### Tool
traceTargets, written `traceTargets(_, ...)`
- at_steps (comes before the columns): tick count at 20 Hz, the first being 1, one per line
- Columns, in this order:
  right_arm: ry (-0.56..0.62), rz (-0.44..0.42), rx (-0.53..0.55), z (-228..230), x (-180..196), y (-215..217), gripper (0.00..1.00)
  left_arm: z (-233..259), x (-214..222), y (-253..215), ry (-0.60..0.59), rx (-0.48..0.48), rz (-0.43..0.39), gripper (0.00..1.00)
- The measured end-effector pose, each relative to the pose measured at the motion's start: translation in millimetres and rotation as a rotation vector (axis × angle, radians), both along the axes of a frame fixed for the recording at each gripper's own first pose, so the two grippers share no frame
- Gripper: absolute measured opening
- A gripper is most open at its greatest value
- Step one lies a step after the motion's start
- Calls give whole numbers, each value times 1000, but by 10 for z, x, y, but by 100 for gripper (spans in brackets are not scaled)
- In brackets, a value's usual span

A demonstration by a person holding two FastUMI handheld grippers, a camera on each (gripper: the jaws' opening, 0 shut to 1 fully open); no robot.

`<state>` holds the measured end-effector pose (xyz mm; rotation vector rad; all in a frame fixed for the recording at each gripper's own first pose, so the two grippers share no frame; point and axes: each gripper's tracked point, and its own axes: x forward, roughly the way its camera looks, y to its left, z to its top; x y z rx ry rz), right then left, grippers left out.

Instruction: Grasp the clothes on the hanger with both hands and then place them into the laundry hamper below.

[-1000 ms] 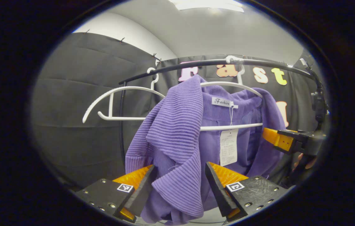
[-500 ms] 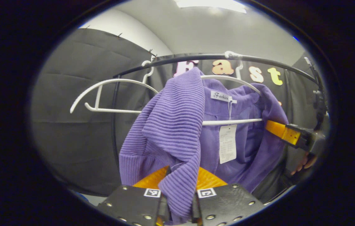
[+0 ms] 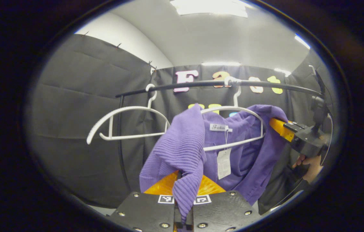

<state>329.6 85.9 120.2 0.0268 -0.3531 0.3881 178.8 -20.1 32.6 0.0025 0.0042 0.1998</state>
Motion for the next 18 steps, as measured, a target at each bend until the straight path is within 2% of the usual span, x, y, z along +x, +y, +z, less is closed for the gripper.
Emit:
traceTargets(2,-22,-16,-8,63,65,-34,4,255,-91,90,-31,47,11,1)
traceTargets(4,-42,-34,-21,103,138,-84,4,416,-144,204,-42,50,25,1)
traceTargets(8,-81,-81,-49,128,286,-189,4,693,-141,716,-78,64,89,0)
traceTargets(11,-51,-138,-55,7,521,-351,4,810,-76,923,-101,67,111,1)
traceTargets(14,26,-126,-34,-171,667,-383,4,874,-27,1077,-112,63,118,1)
traceTargets(18,49,-137,-90,-389,812,-376,4,781,174,1151,-92,90,101,1)
